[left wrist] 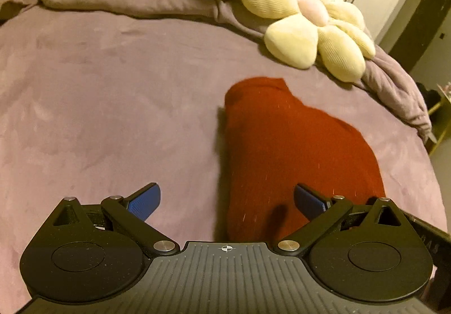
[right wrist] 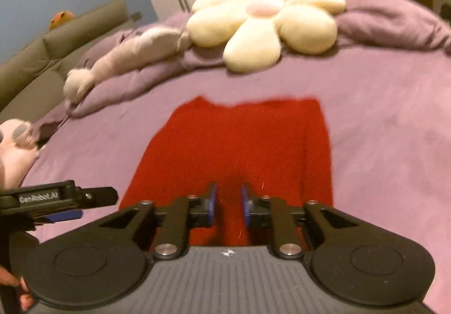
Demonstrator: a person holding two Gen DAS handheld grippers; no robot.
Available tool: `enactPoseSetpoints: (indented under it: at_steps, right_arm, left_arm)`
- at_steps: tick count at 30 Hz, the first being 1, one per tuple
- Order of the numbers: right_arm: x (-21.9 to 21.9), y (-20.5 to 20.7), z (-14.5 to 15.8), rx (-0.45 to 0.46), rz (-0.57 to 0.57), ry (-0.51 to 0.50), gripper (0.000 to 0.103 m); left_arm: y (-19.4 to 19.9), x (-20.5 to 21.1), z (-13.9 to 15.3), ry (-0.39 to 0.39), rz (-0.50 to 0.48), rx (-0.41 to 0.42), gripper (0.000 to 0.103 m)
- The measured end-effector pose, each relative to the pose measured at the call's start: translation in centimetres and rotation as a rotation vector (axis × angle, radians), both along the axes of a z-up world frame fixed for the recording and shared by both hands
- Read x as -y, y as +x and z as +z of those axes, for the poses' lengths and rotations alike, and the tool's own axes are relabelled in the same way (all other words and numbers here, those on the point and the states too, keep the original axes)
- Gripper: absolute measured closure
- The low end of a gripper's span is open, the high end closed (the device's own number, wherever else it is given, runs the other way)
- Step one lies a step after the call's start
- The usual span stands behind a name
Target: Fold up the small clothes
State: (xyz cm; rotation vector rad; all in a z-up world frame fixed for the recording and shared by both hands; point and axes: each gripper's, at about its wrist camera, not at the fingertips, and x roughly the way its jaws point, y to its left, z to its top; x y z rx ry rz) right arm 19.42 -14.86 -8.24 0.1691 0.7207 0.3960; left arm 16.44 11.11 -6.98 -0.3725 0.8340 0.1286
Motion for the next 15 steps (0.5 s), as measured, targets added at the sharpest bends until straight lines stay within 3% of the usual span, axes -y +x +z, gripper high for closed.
enactPoseSetpoints:
  at_steps: [3,5,10,13,15]
  right_arm:
    - [-1.1,1.6,-1.2,-0.041,0.004,-0.081,0.083]
    - [-1.9,1.6,-2.6,-0.055,0.031,-0.142,0.083]
    - [-3.3,0.6,-4.6,0.04,0.073,-0.234,0.083]
    - [-3.5,0.5,-4.0,0.036,0.084,-0.265,0.083]
    - [-3.3,-1.0,-3.2,0.048,0.088,-0.28,0.081]
  left_arm:
    - [1.7,0.9,-1.4,0.045,-0.029,-0.041,0.0]
    - [1.9,1.0,-1.8,0.035,-0.036,-0.038,0.0]
    - [1.9,0.8,-3.7,0.034,-0.049,-0.008,0.0]
    - [1.1,-0.1,-2.9,-0.015,-0.032,-0.019,0.0]
    - [-0.3,0.0,-1.8,0.025,-0.03,-0.034,0.0]
